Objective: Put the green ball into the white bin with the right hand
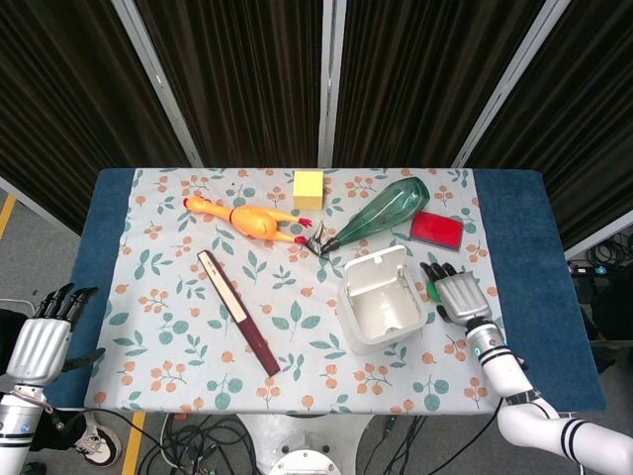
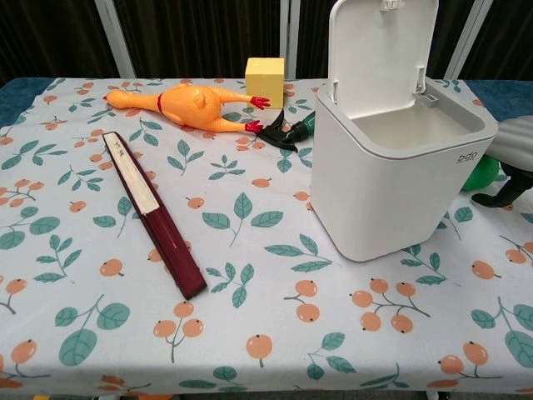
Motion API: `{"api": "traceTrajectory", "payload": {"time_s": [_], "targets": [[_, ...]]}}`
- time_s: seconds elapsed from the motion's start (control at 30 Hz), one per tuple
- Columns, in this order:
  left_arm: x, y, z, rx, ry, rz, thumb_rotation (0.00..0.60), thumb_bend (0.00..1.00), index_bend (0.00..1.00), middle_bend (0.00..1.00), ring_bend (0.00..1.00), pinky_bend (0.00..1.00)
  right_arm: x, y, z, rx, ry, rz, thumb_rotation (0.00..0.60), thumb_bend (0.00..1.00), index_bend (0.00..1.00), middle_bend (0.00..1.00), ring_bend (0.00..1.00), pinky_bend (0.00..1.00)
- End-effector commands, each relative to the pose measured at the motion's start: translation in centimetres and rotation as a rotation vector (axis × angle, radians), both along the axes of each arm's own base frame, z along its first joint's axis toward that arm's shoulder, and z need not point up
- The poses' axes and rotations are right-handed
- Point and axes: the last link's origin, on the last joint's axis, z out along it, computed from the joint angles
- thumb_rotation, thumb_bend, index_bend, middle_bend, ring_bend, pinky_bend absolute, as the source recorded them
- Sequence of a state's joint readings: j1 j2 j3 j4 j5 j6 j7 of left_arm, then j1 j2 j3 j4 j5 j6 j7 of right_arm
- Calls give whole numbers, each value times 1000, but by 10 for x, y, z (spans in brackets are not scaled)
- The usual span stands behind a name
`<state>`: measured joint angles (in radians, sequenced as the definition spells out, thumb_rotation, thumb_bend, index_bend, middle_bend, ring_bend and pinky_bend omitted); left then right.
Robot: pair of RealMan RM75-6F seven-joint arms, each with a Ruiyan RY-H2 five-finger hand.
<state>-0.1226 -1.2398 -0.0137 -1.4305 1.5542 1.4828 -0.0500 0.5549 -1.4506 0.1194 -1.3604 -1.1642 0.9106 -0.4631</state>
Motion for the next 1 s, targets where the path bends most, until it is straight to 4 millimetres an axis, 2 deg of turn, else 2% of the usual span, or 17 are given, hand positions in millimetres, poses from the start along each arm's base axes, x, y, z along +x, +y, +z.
{"api": "traceTrajectory", "payload": {"time_s": [0.03, 0.23, 0.37, 0.5, 0.63, 0.8, 0.9, 1.0], "targets": [[0, 0, 0, -1, 0, 1, 600, 93, 138, 162, 60, 150, -1, 2, 0, 0, -2, -4, 600, 260, 129, 181, 189, 523], [0, 0, -1, 0, -1, 1, 600, 93, 140, 162, 60, 150, -2, 4, 5, -23, -21, 13, 600, 290, 292, 321, 343, 621], [0, 1, -1, 0, 0, 0, 600, 93, 141, 162, 59, 150, -1, 3, 11, -49, -36, 30, 600, 345, 397, 400, 406, 641], [0, 0, 0, 2, -1, 2, 600, 94, 141, 162, 60, 150, 0, 4, 22, -67, -62, 38, 600, 374, 439, 425, 431, 650], [0, 0, 1, 6, 2, 4, 600, 94, 141, 162, 60, 150, 13, 9, 56, -142, -130, 89, 600, 376, 442, 428, 432, 651], [1, 1, 0, 1, 1, -1, 600, 94, 141, 162, 60, 150, 37, 36, 113, -259, -202, 213, 600, 372, 443, 431, 433, 651], [2, 2, -3, -6, 1, -4, 600, 94, 141, 162, 59, 150, 46, 51, 129, -267, -238, 255, 600, 372, 444, 435, 432, 651], [5, 3, -5, -12, 0, -10, 600, 94, 141, 162, 60, 150, 59, 64, 133, -242, -267, 306, 600, 381, 444, 437, 432, 651]]}}
